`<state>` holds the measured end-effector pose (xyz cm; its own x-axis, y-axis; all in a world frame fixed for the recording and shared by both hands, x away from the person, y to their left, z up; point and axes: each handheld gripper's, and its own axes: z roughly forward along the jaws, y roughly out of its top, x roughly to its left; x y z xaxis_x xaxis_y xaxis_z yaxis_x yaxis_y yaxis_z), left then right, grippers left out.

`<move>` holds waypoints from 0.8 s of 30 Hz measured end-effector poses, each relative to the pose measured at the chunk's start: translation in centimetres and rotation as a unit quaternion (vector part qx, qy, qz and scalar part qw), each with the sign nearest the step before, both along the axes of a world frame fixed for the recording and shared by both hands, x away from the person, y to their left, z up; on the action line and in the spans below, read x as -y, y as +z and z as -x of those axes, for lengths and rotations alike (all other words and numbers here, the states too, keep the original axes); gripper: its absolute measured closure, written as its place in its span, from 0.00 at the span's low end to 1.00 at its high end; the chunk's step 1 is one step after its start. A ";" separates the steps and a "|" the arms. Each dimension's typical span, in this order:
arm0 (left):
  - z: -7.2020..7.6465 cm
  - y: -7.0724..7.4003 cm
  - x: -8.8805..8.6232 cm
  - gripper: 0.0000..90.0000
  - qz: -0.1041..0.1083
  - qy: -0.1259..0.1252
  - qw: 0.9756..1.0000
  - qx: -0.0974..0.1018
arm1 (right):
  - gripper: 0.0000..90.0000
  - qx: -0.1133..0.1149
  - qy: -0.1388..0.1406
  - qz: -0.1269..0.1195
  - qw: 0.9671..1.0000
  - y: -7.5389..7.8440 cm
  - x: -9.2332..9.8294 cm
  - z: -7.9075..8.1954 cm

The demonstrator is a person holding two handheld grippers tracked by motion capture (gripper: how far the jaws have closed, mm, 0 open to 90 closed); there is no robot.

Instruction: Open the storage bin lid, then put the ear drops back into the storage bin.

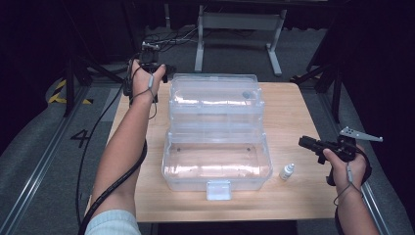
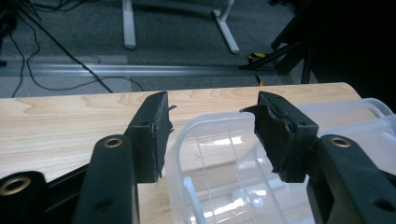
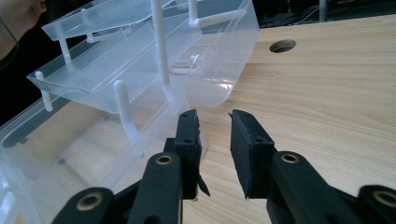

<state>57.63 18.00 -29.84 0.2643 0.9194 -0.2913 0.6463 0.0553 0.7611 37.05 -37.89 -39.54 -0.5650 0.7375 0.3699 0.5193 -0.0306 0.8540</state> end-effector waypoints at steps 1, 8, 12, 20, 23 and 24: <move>0.4 0.2 -0.1 0.50 -0.001 -0.002 1.000 0.002 | 0.78 -0.001 0.004 -0.001 1.000 0.0 -0.1 0.0; 3.9 1.2 -1.1 0.48 -0.019 -0.014 1.000 0.009 | 0.70 -0.003 0.018 0.015 1.000 0.5 -0.6 0.6; 5.6 1.5 -1.7 0.48 -0.032 -0.018 0.999 0.005 | 0.69 0.003 0.023 0.017 1.000 1.0 -0.6 0.8; 8.9 0.7 -3.4 0.46 -0.039 -0.017 0.999 -0.004 | 0.65 0.000 0.035 0.033 0.999 1.9 -1.0 1.2; 10.0 0.2 -3.8 0.46 -0.041 -0.015 0.999 -0.006 | 0.65 -0.006 0.039 0.039 0.998 2.0 -1.2 1.4; 10.4 -0.1 -4.0 0.46 -0.040 -0.018 0.999 -0.007 | 0.64 -0.003 0.042 0.045 0.998 2.0 -1.3 1.4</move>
